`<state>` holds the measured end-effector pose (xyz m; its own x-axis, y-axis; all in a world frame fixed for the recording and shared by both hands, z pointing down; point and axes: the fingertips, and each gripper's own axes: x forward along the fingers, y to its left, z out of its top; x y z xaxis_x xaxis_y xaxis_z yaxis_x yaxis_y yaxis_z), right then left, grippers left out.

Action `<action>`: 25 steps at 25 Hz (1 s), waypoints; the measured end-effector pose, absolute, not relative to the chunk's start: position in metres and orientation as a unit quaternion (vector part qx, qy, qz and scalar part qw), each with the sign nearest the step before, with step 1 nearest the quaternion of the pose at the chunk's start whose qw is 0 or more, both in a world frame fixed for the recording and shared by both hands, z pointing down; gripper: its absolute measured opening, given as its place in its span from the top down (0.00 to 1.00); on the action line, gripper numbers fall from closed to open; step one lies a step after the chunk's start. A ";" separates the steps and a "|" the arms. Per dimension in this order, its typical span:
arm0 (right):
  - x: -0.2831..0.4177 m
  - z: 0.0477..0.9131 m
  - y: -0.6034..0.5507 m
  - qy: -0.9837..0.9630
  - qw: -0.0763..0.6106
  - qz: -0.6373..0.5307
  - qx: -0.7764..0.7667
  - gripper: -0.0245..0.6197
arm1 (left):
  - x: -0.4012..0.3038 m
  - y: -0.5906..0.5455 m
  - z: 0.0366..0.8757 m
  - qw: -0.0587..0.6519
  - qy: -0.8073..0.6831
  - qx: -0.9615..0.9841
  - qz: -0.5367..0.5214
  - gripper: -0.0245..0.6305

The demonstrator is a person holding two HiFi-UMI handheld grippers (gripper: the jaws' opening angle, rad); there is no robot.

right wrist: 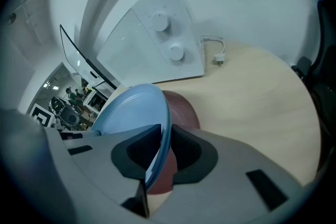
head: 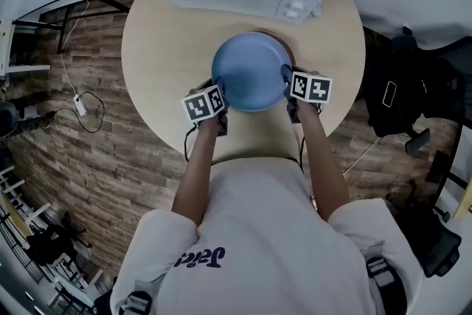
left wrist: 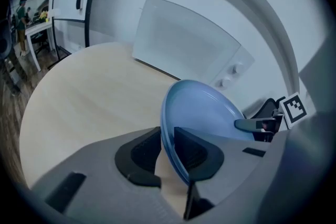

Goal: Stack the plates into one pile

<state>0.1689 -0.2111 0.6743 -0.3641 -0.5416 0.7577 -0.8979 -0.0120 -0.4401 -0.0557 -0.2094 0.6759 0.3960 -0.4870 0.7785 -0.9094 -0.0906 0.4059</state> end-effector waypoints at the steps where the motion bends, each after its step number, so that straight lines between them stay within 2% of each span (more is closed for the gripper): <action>1: 0.174 0.677 -0.211 -0.674 0.190 0.472 0.536 0.87 | -0.051 -0.213 0.679 0.443 -0.498 0.706 0.239 0.85; 8: 0.189 0.695 -0.213 -0.662 0.219 0.457 0.552 0.87 | -0.036 -0.231 0.704 0.374 -0.525 0.717 0.263 0.85; 17: 0.202 0.705 -0.214 -0.655 0.251 0.435 0.565 0.87 | -0.022 -0.230 0.720 0.333 -0.496 0.742 0.306 0.85; 18: 0.200 0.704 -0.215 -0.662 0.253 0.430 0.559 0.84 | -0.021 -0.230 0.720 0.331 -0.489 0.746 0.308 0.83; 20: 0.192 0.701 -0.217 -0.679 0.259 0.424 0.541 0.65 | -0.016 -0.228 0.718 0.338 -0.473 0.754 0.305 0.73; 22: 0.188 0.698 -0.217 -0.683 0.269 0.415 0.538 0.60 | -0.015 -0.228 0.712 0.347 -0.467 0.758 0.296 0.64; 25: 0.191 0.682 -0.220 -0.689 0.279 0.382 0.549 0.59 | -0.019 -0.230 0.694 0.341 -0.471 0.765 0.278 0.64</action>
